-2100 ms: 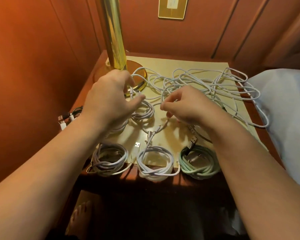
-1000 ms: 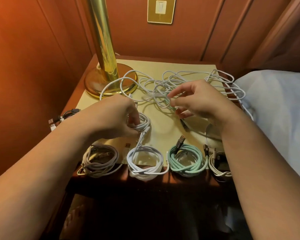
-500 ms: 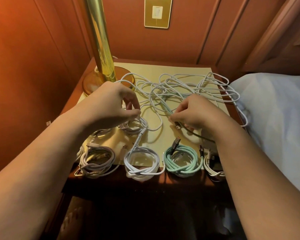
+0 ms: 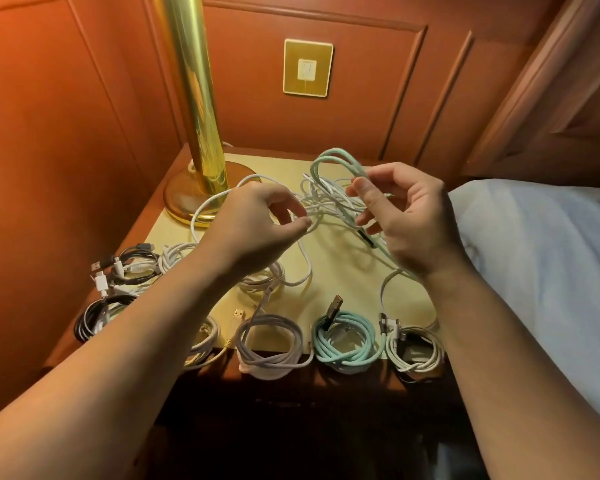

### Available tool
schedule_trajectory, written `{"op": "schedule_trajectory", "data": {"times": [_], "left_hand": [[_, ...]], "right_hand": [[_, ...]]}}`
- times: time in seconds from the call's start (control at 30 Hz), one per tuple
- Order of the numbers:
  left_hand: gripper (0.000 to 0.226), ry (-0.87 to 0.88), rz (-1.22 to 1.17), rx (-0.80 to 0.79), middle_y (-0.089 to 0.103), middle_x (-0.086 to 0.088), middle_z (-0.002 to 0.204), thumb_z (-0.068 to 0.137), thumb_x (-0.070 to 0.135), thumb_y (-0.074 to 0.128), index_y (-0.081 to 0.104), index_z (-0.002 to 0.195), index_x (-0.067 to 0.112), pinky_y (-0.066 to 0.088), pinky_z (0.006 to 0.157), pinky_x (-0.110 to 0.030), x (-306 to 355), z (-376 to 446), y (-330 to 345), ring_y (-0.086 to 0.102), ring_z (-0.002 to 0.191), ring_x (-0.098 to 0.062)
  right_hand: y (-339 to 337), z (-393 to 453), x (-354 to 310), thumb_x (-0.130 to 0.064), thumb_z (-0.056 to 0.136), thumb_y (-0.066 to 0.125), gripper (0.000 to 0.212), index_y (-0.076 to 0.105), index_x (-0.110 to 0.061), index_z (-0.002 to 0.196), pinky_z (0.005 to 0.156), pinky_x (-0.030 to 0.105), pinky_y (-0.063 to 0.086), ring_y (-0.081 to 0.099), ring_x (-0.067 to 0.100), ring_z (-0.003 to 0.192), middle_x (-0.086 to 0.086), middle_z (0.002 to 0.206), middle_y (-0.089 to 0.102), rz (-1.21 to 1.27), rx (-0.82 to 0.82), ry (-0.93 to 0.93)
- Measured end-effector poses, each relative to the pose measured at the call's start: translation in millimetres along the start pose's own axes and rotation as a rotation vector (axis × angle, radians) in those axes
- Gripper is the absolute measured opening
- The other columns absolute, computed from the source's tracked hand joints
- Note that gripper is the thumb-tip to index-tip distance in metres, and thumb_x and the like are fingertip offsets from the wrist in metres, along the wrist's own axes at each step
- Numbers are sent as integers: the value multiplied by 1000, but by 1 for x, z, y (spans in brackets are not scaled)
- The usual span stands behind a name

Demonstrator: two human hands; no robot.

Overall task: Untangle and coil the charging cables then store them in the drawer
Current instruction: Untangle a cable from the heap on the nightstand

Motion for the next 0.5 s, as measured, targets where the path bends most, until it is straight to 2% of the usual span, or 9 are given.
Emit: {"op": "schedule_trajectory", "data": {"times": [0.1,0.2,0.27,0.33,0.4,0.47,0.5], "left_hand": [[20,-33,-132,64,71,11,86,90,44,75,73,103,29,48,63,-22,6,0,-3,63,74,-3],[37,-79,-385,134,71,5,85,87,49,77,64,112,26,49,60,-22,10,-1,-6,65,72,-6],[60,-41,-326,186,68,6,86,81,54,80,53,128,28,52,68,-25,15,-3,-8,63,77,-4],[78,-4,-256,242,66,7,86,79,58,80,45,144,30,56,82,-33,17,-5,-9,63,83,-4],[70,-15,-289,262,66,7,87,84,52,77,49,145,31,56,88,-36,15,-4,-12,65,91,-5],[42,-29,-287,249,68,8,90,91,47,73,66,129,30,57,72,-30,13,-2,-13,67,91,-10],[30,-27,-299,264,69,8,90,93,44,72,73,118,28,57,66,-32,12,-1,-15,67,87,-12]], "right_hand": [[-11,-4,-15,-26,101,67,16,73,-12,108,58,37,58,70,23,65,2,95,78,78,-7,-22],[-15,-8,-23,-24,99,69,16,75,-13,109,53,32,53,67,20,62,2,94,79,74,-87,-44],[-13,-12,-25,-25,96,70,20,74,-10,109,49,26,49,65,18,59,3,95,79,105,-151,-34],[-11,-17,-27,-25,92,70,23,73,-9,108,48,19,43,59,18,54,5,93,79,168,-208,-25],[-11,-20,-30,-24,92,69,23,73,-7,107,45,18,39,51,18,50,7,91,78,207,-259,-27],[-12,-22,-31,-23,94,67,24,72,-5,108,41,25,31,43,22,47,7,89,77,220,-288,-32],[-13,-21,-31,-24,94,67,24,72,-5,107,41,28,27,41,23,47,6,87,76,220,-290,-26]]}}
Point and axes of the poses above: each hand's wrist, its own z-axis towards the middle knuckle, its own y-axis out of the palm, x = y × z, the point moved 6 cm from there along z, towards the middle knuckle
